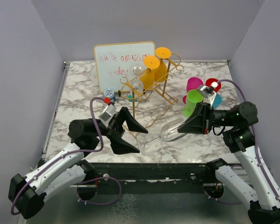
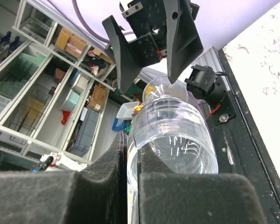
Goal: Take the wine glass off the wine glass rack
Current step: Place the wine glass at the center of the board.
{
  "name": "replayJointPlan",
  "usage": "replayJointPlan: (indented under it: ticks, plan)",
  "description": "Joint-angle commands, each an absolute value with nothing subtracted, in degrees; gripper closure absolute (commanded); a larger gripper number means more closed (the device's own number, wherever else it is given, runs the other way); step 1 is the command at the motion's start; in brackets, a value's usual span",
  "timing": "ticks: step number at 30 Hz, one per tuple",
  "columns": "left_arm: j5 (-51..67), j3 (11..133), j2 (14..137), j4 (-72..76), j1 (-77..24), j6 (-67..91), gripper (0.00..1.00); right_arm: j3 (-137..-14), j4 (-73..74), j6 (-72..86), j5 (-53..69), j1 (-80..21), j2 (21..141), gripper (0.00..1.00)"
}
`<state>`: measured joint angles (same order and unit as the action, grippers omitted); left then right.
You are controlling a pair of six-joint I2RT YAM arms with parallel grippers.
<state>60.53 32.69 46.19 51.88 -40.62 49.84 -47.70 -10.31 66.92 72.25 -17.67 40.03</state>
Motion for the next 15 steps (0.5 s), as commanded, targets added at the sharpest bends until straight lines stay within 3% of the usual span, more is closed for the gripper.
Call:
replayJointPlan:
  ticks: [1, 9, 15]
  plan:
    - [59.2, 34.2, 44.9, 43.3, -38.5, 47.3, 0.07, -50.7, -2.4, 59.7, 70.6, -17.8, 40.1, 0.99]
    - [59.6, 34.9, 42.3, 32.2, -34.0, 43.6, 0.01, -55.3, 12.7, 47.8, 67.2, -17.8, 42.9, 0.99]
    - [57.6, 40.5, 42.9, 14.1, -32.6, 32.3, 0.01, -59.7, 25.5, 37.9, 62.3, -17.8, 44.9, 0.99]
